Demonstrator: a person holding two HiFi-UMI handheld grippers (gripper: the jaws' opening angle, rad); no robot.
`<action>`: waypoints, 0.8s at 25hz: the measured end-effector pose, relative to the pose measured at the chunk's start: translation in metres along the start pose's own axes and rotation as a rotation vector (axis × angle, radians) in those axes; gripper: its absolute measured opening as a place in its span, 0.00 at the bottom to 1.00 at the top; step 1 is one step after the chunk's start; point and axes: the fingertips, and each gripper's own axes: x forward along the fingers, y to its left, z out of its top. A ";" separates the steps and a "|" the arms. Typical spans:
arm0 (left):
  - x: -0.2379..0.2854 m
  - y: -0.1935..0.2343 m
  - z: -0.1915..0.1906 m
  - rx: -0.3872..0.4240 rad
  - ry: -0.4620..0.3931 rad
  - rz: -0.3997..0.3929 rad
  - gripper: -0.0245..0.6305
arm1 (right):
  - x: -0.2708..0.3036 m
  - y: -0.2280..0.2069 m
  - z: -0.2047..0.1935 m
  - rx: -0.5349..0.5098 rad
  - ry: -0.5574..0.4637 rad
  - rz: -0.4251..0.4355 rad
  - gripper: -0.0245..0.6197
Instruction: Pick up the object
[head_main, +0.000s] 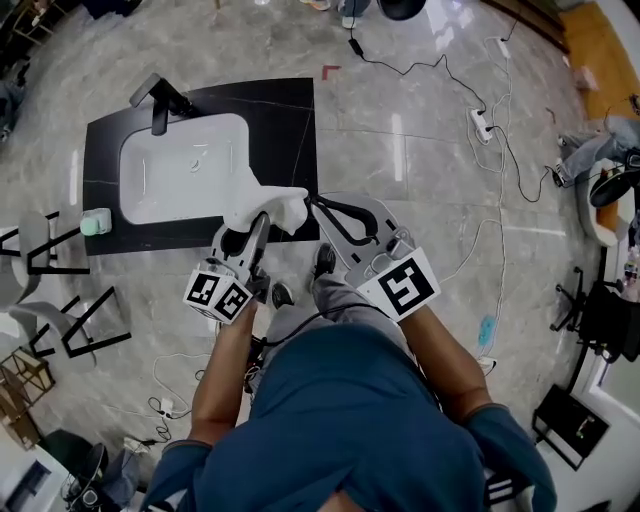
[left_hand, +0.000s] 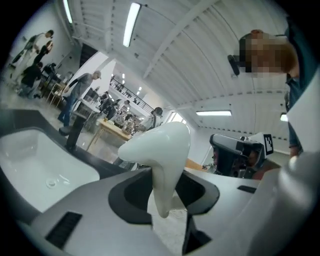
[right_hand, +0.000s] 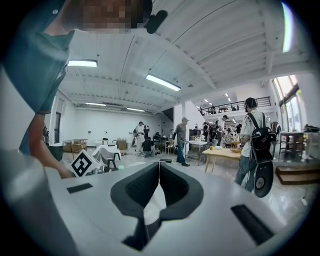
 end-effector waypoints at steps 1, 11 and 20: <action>-0.004 -0.005 0.007 0.042 0.000 -0.011 0.24 | -0.001 0.002 0.003 -0.001 -0.009 -0.005 0.06; -0.042 -0.053 0.064 0.396 -0.012 -0.086 0.24 | -0.015 0.032 0.032 -0.057 -0.071 -0.024 0.06; -0.080 -0.087 0.090 0.610 0.024 -0.133 0.24 | -0.026 0.063 0.048 -0.139 -0.052 -0.024 0.06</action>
